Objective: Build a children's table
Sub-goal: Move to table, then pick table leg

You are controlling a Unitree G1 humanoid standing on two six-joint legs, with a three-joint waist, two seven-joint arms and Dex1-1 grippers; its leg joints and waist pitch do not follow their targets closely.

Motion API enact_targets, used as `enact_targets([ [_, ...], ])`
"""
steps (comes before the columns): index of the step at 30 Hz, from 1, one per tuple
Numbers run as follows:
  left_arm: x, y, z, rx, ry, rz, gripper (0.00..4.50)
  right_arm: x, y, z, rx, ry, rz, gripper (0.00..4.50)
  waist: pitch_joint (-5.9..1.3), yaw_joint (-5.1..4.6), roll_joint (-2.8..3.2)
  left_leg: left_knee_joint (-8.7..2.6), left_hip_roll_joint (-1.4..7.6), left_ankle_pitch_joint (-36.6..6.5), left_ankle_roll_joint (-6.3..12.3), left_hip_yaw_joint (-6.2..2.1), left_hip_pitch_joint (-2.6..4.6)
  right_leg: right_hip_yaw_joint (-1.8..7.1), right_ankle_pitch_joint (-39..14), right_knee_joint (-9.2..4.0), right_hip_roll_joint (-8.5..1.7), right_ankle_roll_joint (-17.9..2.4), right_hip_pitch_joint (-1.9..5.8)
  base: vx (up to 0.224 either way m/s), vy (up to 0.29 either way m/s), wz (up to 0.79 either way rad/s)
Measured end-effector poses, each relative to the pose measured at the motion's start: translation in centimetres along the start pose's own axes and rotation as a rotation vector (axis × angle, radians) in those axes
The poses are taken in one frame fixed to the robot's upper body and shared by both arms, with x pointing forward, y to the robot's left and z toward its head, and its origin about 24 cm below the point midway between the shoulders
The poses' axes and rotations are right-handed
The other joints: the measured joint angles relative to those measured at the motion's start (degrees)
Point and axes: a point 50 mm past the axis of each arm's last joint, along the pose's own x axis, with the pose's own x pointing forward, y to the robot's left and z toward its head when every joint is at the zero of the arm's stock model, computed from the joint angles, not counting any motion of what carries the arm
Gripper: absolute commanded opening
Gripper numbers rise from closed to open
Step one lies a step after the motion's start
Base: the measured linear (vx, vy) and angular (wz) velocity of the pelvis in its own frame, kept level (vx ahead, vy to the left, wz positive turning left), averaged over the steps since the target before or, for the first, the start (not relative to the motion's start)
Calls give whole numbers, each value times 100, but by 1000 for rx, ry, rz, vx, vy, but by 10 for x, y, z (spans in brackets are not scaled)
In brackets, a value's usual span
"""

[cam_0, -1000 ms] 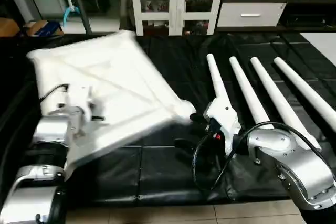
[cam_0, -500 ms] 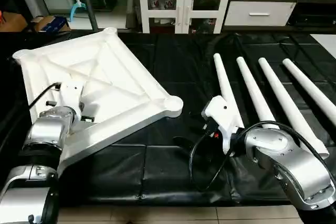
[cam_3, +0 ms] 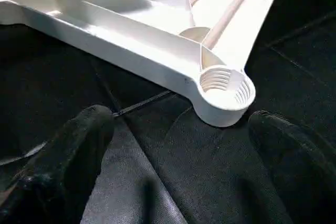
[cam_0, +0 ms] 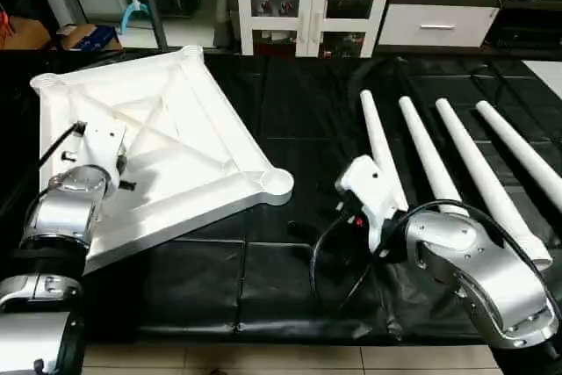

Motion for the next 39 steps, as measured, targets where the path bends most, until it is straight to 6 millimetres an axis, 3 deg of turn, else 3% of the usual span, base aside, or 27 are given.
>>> enact_targets([
  [5, -20, -18, 26, -83, -202, -116, 187, 1, -8, 1, 13, -15, -88, 450, 1, 11, 1, 0, 1, 1, -10, 2, -1, -3, 4, 1, -2, -7, 0, 0, 0, 0],
  [10, -61, -60, 60, -229, -497, -343, 187, 4, -44, 8, 87, -60, -443, 450, 22, -20, 46, -2, 7, 21, -30, 22, 0, 1, 24, 2, -4, -36, -1, 0, 0, 0],
  [15, -78, -93, 50, -201, -540, -411, 187, -1, -70, 10, 156, -35, -587, 450, 20, -63, 114, -10, 11, 25, -36, 29, 20, 6, 32, 5, -1, -27, 8, 0, 0, 0],
  [19, -81, -116, 39, -58, -467, -480, 187, 5, -88, 10, 179, 34, -625, 450, 23, -82, 118, -20, 32, 42, -63, 33, 20, -1, 38, 14, 13, -20, -3, 0, 0, 0],
  [25, -92, -123, 42, -58, -452, -554, 187, 7, -116, 6, 268, 185, -705, 450, 22, -95, 113, -23, 39, 58, -78, 45, 16, -3, 38, 11, 14, -22, -6, 0, 0, 0],
  [32, -123, -138, 47, 6, -473, -782, 187, 11, -121, -16, 403, 395, -678, 450, 33, -39, 90, -23, 46, 65, -60, 73, 11, 4, 38, 11, 10, -23, -15, 0, 0, 0],
  [39, -132, -138, 48, 32, -451, -820, 187, 10, -118, -33, 526, 496, -665, 450, 39, -24, 76, -22, 87, 73, -55, 141, 15, 3, 39, 18, 6, -22, -14, 0, 0, 0],
])
